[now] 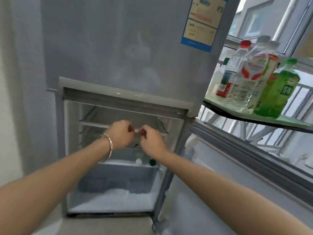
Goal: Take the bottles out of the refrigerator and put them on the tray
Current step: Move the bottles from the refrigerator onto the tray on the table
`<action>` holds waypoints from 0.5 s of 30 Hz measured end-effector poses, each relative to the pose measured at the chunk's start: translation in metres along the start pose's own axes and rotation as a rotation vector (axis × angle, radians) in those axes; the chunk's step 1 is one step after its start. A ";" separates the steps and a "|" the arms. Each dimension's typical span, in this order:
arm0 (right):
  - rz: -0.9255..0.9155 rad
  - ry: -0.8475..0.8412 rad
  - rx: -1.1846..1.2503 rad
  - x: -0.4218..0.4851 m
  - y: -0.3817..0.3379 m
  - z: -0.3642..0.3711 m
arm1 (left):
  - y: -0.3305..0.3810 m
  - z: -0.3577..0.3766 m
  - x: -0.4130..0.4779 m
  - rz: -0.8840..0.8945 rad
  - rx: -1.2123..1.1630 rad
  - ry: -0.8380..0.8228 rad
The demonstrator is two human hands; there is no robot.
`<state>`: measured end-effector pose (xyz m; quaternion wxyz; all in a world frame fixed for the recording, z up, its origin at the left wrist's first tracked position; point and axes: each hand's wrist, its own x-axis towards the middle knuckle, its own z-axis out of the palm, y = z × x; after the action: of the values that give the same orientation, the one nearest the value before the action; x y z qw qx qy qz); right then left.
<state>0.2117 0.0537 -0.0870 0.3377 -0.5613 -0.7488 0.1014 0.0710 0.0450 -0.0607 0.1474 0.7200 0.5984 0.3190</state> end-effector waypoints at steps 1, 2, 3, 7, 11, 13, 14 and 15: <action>0.035 -0.052 -0.020 0.006 0.006 0.018 | -0.015 0.004 -0.001 -0.028 0.002 -0.007; 0.072 -0.106 -0.048 0.012 0.013 0.033 | -0.027 0.008 -0.001 -0.048 0.000 -0.008; 0.099 -0.164 -0.077 0.019 0.022 0.049 | -0.039 0.012 0.000 -0.072 -0.002 -0.003; 0.155 -0.399 -0.257 0.042 0.068 0.103 | -0.075 0.031 0.000 -0.171 -0.014 0.014; 0.228 -0.647 -0.453 0.051 0.107 0.135 | -0.103 0.049 -0.002 -0.244 -0.030 -0.039; 0.251 -0.695 -0.512 0.051 0.125 0.149 | -0.115 0.056 -0.005 -0.255 -0.012 -0.066; 0.271 -0.701 -0.522 0.048 0.132 0.154 | -0.120 0.059 -0.007 -0.263 -0.009 -0.076; 0.276 -0.691 -0.510 0.048 0.139 0.162 | -0.127 0.063 -0.008 -0.281 -0.007 -0.080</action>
<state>0.2118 0.1831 -0.2635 -0.0980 -0.6544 -0.7367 0.1393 0.0126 0.0785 -0.1860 0.2168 0.6410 0.6858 0.2680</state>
